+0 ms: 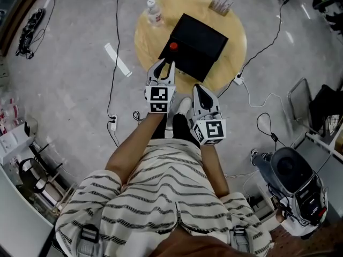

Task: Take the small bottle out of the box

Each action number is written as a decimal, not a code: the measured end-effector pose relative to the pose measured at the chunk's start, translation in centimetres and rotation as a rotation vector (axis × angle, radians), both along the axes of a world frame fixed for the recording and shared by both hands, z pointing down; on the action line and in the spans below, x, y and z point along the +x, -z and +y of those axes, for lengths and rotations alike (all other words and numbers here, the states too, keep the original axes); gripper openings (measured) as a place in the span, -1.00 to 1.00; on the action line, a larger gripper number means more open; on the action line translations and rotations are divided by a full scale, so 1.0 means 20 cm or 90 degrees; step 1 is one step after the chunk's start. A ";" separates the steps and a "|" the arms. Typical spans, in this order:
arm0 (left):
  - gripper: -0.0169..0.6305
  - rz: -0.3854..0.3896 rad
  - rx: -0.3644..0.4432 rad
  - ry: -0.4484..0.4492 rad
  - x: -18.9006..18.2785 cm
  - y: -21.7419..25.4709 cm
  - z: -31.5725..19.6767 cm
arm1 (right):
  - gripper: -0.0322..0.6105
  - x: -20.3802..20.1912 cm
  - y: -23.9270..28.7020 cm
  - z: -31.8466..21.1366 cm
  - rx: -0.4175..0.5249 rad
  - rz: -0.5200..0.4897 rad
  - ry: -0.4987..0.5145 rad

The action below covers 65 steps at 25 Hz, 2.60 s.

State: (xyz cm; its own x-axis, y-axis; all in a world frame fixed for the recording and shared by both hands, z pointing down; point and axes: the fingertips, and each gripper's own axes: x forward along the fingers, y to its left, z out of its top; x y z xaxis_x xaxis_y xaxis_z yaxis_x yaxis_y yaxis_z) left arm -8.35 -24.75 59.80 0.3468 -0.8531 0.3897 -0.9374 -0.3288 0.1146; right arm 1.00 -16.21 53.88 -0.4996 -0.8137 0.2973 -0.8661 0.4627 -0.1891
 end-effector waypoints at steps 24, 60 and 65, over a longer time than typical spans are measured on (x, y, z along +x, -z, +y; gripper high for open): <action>-0.48 -0.050 -0.026 -0.031 0.06 -0.33 -0.27 | -0.86 0.04 -0.08 -0.03 -0.028 0.017 -0.022; -0.48 -0.071 -0.053 -0.023 0.05 -0.53 -0.43 | -0.86 0.17 -0.13 0.00 -0.036 0.029 -0.039; -0.48 -0.068 -0.056 -0.023 0.04 -0.48 -0.40 | -0.86 0.16 -0.12 0.01 -0.032 0.032 -0.034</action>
